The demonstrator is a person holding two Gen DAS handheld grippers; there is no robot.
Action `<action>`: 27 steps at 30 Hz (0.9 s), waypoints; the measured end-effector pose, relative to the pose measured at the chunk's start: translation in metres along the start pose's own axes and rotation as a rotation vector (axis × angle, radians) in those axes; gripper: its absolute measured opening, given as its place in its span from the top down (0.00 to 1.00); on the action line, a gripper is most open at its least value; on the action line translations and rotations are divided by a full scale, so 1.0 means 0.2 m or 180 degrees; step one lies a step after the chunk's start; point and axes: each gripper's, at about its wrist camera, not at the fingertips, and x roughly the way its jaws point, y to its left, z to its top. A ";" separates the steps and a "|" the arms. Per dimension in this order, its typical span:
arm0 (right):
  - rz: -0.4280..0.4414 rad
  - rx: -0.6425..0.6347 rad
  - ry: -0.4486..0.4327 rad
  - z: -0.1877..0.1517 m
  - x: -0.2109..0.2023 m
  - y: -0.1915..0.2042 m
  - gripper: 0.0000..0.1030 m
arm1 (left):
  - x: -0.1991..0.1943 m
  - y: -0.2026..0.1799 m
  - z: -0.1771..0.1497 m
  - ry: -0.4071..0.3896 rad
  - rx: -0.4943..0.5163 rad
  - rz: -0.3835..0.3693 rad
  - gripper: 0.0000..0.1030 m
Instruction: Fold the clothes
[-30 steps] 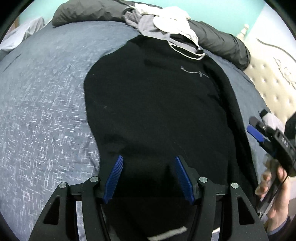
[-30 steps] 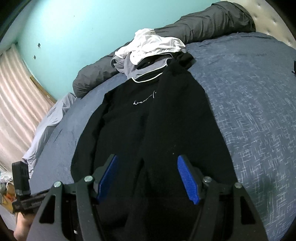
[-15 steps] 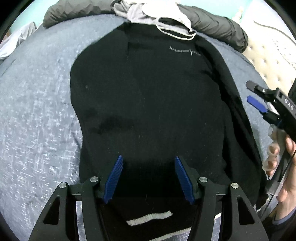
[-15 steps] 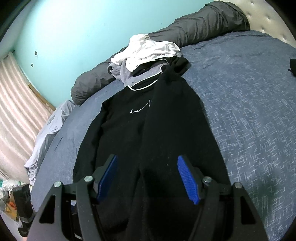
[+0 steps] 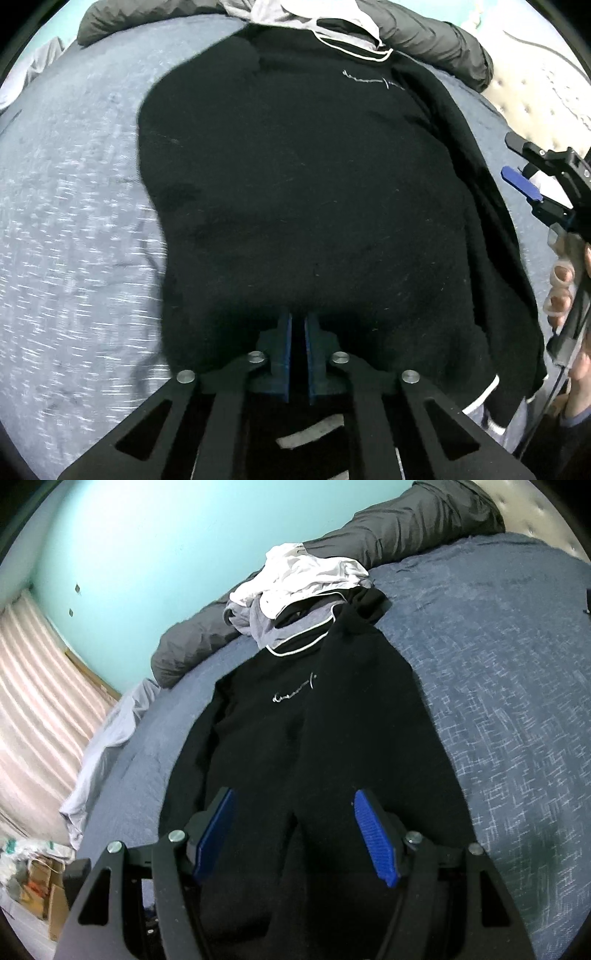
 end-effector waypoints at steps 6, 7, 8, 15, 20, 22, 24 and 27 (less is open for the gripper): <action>-0.0005 0.0062 -0.0012 0.00 0.00 -0.02 0.34 | -0.26 0.17 0.04 -0.0255 -0.0085 0.0130 0.96; -0.0011 0.0056 -0.0017 0.01 -0.01 -0.02 0.34 | -0.31 0.22 0.05 -0.0284 -0.0118 0.0160 0.96; -0.0009 0.0054 -0.0022 0.01 -0.01 -0.02 0.34 | -0.35 0.27 0.06 -0.0311 -0.0151 0.0194 0.96; -0.0010 0.0061 -0.0008 0.01 0.00 -0.02 0.34 | -0.58 0.68 0.17 -0.0418 -0.0348 0.0557 0.96; -0.0013 0.0054 -0.0002 0.00 0.01 -0.02 0.34 | -0.64 0.99 0.26 -0.0412 -0.0556 0.0851 0.96; -0.0012 0.0052 0.0010 0.00 0.02 -0.02 0.34 | -0.65 1.12 0.29 -0.0413 -0.0678 0.0947 0.96; -0.0012 0.0045 0.0024 -0.01 0.03 -0.02 0.34 | -0.67 1.24 0.33 -0.0455 -0.0817 0.1035 0.96; -0.0023 0.0041 0.0024 -0.02 0.03 -0.01 0.34 | -0.67 1.42 0.39 -0.0519 -0.1030 0.1154 0.93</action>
